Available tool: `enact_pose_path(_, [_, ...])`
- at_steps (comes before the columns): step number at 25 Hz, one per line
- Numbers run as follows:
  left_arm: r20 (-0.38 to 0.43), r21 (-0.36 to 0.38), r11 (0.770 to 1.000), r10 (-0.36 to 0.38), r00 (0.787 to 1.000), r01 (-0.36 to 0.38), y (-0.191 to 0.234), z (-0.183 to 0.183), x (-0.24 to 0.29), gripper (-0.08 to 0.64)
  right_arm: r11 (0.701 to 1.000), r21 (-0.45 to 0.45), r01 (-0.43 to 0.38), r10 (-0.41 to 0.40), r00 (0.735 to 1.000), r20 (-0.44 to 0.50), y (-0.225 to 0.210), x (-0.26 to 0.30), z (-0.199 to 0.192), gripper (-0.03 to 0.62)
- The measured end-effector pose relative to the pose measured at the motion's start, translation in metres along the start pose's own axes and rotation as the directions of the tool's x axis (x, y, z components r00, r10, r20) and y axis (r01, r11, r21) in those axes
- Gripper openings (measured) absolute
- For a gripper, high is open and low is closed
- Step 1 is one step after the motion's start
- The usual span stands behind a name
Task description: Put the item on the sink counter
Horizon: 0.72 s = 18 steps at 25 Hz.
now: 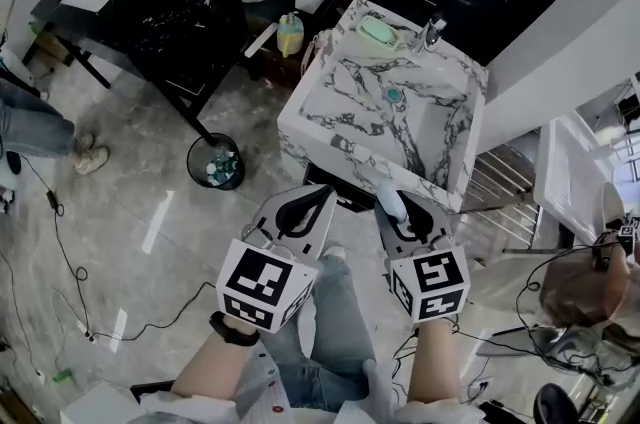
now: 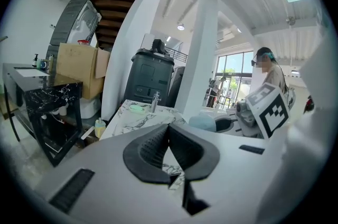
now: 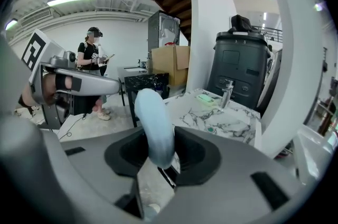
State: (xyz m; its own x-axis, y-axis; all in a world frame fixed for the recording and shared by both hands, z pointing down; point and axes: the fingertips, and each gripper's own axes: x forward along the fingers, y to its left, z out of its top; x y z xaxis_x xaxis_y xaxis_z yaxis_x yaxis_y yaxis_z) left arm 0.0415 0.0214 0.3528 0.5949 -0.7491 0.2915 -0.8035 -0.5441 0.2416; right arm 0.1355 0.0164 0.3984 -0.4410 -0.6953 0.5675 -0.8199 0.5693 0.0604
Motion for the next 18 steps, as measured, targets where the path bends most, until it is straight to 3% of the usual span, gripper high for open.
enact_pose_path(18, [-0.011, -0.089, 0.99, 0.106, 0.994, -0.106, 0.003, -0.061, -0.002, 0.014, 0.995, -0.019, -0.096, 0.094, 0.993, -0.065, 0.024, 0.024, -0.05, 0.135])
